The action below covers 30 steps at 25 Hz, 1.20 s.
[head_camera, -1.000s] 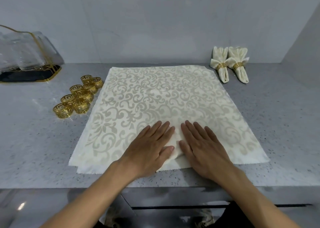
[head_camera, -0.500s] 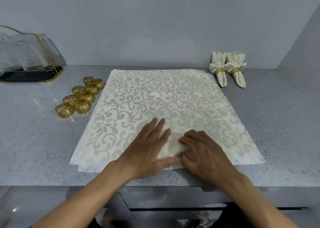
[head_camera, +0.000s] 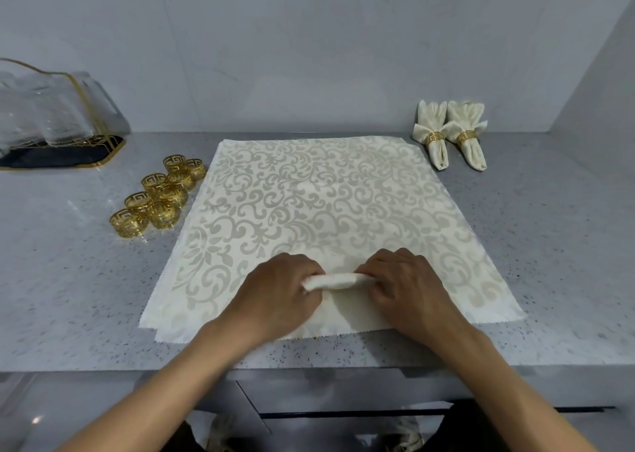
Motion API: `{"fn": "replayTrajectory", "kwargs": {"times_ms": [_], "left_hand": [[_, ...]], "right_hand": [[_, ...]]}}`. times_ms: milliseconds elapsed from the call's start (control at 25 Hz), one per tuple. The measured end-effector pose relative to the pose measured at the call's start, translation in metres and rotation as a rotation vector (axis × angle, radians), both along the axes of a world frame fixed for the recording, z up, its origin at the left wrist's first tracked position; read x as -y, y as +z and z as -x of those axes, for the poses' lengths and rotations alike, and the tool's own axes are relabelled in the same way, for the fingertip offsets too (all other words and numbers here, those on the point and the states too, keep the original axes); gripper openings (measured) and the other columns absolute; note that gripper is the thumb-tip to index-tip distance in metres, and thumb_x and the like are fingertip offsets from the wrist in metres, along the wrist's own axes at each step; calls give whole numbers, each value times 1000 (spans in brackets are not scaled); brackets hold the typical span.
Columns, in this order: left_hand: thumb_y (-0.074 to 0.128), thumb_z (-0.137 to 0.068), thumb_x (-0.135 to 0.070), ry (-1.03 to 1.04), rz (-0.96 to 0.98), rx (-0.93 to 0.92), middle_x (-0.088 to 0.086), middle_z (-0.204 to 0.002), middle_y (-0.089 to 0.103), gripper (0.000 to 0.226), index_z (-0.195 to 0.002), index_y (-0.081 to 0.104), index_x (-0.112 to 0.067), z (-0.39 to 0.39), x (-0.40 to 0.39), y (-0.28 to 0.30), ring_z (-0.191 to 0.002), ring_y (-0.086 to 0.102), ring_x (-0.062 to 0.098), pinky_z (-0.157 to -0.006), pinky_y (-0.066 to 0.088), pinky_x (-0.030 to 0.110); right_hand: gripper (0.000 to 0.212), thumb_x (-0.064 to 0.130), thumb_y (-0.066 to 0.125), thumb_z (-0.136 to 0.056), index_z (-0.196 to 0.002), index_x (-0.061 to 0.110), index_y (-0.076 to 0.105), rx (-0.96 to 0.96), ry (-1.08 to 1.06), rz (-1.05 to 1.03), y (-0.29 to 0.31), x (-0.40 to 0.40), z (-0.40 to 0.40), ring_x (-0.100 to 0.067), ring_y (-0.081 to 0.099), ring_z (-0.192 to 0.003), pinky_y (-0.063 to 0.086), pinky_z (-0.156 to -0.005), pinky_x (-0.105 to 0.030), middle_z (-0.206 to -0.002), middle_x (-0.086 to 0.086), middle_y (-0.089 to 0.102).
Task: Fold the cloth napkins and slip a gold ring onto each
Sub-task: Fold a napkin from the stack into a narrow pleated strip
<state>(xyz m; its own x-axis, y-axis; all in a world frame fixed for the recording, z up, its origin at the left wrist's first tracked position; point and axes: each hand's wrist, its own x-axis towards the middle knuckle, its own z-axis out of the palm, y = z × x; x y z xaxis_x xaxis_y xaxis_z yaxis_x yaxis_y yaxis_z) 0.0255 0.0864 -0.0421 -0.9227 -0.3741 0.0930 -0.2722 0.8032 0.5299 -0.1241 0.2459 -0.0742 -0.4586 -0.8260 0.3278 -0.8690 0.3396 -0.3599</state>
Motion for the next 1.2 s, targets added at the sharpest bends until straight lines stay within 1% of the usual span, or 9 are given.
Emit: {"fn": "replayTrajectory", "kwargs": {"times_ms": [120, 200, 280, 440, 640, 720, 880, 1080, 1200], "left_hand": [[70, -84, -20, 133, -502, 123, 2, -67, 56, 20, -77, 62, -3, 18, 27, 9, -58, 48, 13, -56, 36, 29], [76, -82, -19, 171, -619, 123, 1, -73, 62, 18, -79, 62, -8, 24, 41, 11, -62, 57, 14, -59, 46, 30], [77, -82, -17, 170, -652, 70, -4, -96, 73, 17, -97, 68, -17, 28, 48, 11, -84, 69, 15, -83, 57, 38], [73, -85, -27, 168, -393, 49, -1, -104, 60, 37, -112, 51, -38, 29, 45, 0, -79, 55, 15, -67, 47, 28], [66, -90, -26, -146, 450, -176, -13, -114, 54, 22, -111, 66, -32, 24, 40, -16, -102, 46, 13, -80, 26, 29], [55, -98, -28, -155, 392, -117, -19, -114, 58, 19, -112, 67, -32, 26, 44, -22, -105, 47, 10, -80, 21, 29], [58, -97, -28, -126, 221, -178, -22, -110, 62, 16, -109, 68, -31, 24, 51, -31, -96, 51, 10, -80, 40, 29], [61, -96, -26, -96, 123, -205, -19, -110, 64, 15, -107, 71, -27, 25, 47, -30, -95, 50, 6, -81, 37, 14], [62, -95, -22, -82, 43, -213, -17, -115, 65, 16, -108, 71, -23, 23, 49, -29, -96, 50, 3, -83, 33, 6]], "right_hand": [[33, 8, 62, -85, -109, 28, 72, 298, 21, 1, 16, -3, 20, 0, 57, -87, 40, -76, -9, -101, 21, 67], [25, 11, 70, -84, -100, 29, 71, 416, -50, 64, 23, -7, 32, 4, 59, -85, 43, -73, -7, -95, 19, 68], [13, 18, 75, -83, -84, 31, 70, 416, -121, 118, 22, -7, 39, 1, 60, -77, 44, -67, -12, -80, 16, 68], [13, 19, 73, -86, -76, 27, 72, 360, -139, 106, 11, -13, 36, -1, 59, -81, 41, -70, -15, -79, 15, 66], [8, 25, 71, -89, -92, 28, 78, 171, -167, 103, -5, -25, 38, -4, 52, -88, 36, -72, -11, -84, 16, 60], [8, 23, 71, -89, -86, 27, 77, 232, -184, 115, -4, -26, 41, -3, 54, -86, 37, -71, -8, -84, 14, 62], [14, 20, 69, -90, -80, 28, 73, 467, -225, 95, 11, -26, 48, 2, 61, -81, 44, -71, -14, -82, 17, 69], [24, 5, 64, -87, -109, 12, 72, -269, -82, 97, 8, -6, 7, -27, 64, -105, 50, -89, -38, -114, -4, 70], [43, 29, 39, -98, -134, 18, 60, -228, 50, -98, -10, 17, -34, -25, 50, -133, 40, -111, -42, -143, 0, 55]]}}
